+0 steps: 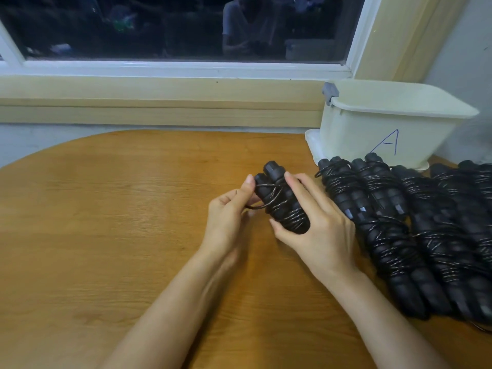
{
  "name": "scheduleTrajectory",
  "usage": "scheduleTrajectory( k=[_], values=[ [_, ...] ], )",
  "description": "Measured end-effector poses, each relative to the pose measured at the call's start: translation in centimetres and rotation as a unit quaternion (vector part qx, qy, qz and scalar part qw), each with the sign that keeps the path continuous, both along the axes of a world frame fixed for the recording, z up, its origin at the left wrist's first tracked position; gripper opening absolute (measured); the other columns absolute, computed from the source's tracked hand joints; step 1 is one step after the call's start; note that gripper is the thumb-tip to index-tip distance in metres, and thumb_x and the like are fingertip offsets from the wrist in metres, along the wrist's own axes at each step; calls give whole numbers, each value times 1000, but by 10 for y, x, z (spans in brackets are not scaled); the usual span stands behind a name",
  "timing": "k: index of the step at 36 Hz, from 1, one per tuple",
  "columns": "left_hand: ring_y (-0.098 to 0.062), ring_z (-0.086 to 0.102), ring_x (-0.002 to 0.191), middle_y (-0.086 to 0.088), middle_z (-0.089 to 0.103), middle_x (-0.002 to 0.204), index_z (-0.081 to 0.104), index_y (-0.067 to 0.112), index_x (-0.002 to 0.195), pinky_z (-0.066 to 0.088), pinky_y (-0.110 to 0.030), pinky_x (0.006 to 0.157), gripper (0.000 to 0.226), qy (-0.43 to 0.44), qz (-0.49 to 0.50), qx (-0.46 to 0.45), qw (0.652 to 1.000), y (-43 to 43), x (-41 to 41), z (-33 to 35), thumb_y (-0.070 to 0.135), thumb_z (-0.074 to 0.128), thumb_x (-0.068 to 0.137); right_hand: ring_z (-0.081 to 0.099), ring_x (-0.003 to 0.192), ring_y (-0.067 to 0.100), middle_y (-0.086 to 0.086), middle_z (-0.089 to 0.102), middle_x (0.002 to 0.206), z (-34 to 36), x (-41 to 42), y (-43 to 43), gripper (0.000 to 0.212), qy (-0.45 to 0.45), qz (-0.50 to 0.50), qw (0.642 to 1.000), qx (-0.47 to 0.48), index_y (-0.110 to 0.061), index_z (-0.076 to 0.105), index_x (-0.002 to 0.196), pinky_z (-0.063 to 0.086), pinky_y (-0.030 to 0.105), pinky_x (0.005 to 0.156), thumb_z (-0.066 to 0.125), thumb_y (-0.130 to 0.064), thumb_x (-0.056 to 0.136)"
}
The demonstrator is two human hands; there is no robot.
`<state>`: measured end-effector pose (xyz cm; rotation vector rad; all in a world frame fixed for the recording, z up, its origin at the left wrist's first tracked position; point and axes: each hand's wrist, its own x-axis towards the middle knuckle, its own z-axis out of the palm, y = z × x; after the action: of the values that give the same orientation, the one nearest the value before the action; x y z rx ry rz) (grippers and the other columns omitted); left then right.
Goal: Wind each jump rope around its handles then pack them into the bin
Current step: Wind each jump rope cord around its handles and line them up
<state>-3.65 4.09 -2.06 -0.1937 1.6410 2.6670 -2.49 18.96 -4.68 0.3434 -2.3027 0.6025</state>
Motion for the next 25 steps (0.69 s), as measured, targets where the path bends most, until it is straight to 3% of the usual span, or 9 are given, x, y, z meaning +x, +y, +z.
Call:
scheduleTrajectory(
  k=[3,5,8,10,14,17,20,23,25],
  values=[
    [-18,63,70,-23,62,94,60,-15,110,55,-22,64,45,17,11,-1,1000,-7,-2,3,27,62,93,67,91,20,-11,58,137,0,2,-1,72,12,23,1000,8,-23,56,138,59,35,62,81,-39,73],
    [-19,64,72,-21,64,87,62,-9,105,56,-23,65,37,19,14,-1,1000,-13,-5,3,26,63,92,66,89,19,-10,58,137,-2,4,-3,70,31,38,998,29,-22,56,139,59,35,60,79,-38,75],
    [-13,65,60,-9,66,67,64,-4,88,53,-20,56,22,-8,11,23,1000,-17,-6,7,18,63,92,65,88,18,-8,59,136,-2,7,-5,69,51,61,996,39,-20,56,139,59,33,60,76,-37,75],
    [-13,66,58,-6,66,67,66,-1,85,54,-20,54,18,-39,-16,67,997,-18,-6,8,15,62,92,66,91,18,-7,59,135,-1,8,-8,69,50,66,996,27,-20,57,139,59,33,62,76,-37,75],
    [-9,62,55,1,56,59,62,10,60,57,-20,58,27,-79,-52,180,979,-13,-9,4,10,60,88,67,100,13,-6,59,137,-2,8,-11,71,32,63,997,-40,-19,58,138,56,24,78,75,-41,73],
    [-8,57,63,1,52,66,53,12,69,56,-19,62,15,-56,-60,205,975,-2,-4,0,16,63,80,58,113,1,-7,56,139,-3,7,-13,75,-14,67,990,-125,-21,57,139,40,4,95,71,-46,70],
    [-8,61,63,2,61,61,66,13,62,53,-18,64,38,8,-36,149,988,11,3,-4,21,52,97,51,126,-2,-7,55,142,-4,5,-14,79,-80,96,970,-211,-22,53,142,33,3,100,73,-47,69],
    [-17,61,93,-12,64,96,73,7,80,52,-33,92,28,98,48,27,994,17,8,-12,28,61,95,47,128,-6,-13,54,141,-5,3,-14,81,-124,130,942,-284,-22,52,143,34,5,101,85,-28,69],
    [-9,58,93,-7,60,98,73,7,78,49,-25,87,31,156,103,-109,976,16,6,-20,31,61,95,49,126,-6,-13,56,139,-5,3,-12,82,-138,143,931,-306,-22,51,143,36,7,99,88,-15,71]
  ],
)
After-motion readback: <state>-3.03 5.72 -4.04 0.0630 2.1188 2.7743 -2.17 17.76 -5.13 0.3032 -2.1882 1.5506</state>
